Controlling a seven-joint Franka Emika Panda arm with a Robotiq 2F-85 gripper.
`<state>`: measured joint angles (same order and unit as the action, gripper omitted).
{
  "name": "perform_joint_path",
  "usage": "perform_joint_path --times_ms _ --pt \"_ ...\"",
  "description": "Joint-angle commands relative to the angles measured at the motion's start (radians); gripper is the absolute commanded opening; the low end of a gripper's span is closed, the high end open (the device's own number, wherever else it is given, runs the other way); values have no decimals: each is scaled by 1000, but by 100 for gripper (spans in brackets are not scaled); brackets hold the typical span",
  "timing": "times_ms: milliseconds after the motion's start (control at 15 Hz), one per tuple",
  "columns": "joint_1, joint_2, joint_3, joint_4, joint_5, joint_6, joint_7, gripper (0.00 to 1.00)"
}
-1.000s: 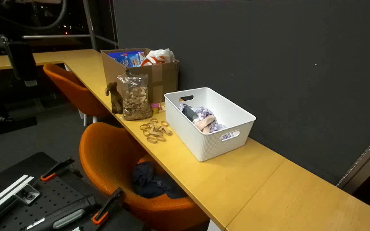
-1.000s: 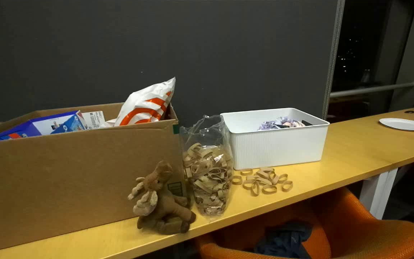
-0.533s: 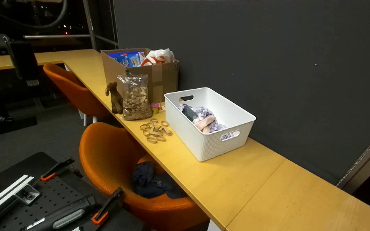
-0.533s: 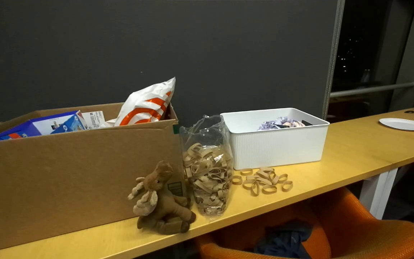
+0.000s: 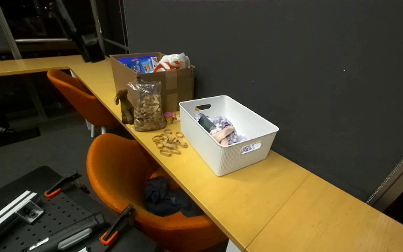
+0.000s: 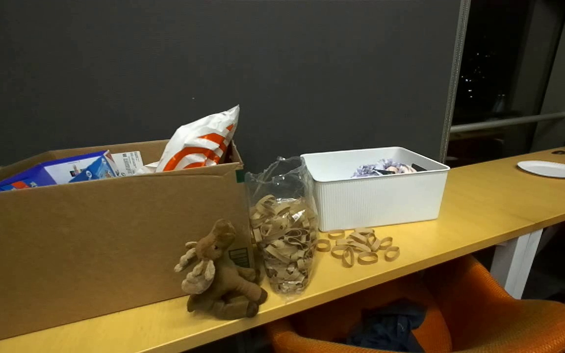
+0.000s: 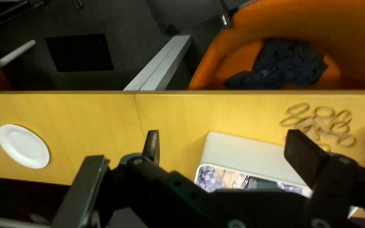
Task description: Remove the clothes from the storage box to the chair
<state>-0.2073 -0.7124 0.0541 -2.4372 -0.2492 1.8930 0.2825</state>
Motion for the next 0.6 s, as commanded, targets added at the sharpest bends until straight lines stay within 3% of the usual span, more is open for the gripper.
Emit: perform_joint_path --times_ms 0,267,533 --pt "-48 183 -46 172 -60 82 21 100" --pt "-83 405 -103 368 -92 154 24 100" --pt "-67 606 -153 518 -69 318 50 100"
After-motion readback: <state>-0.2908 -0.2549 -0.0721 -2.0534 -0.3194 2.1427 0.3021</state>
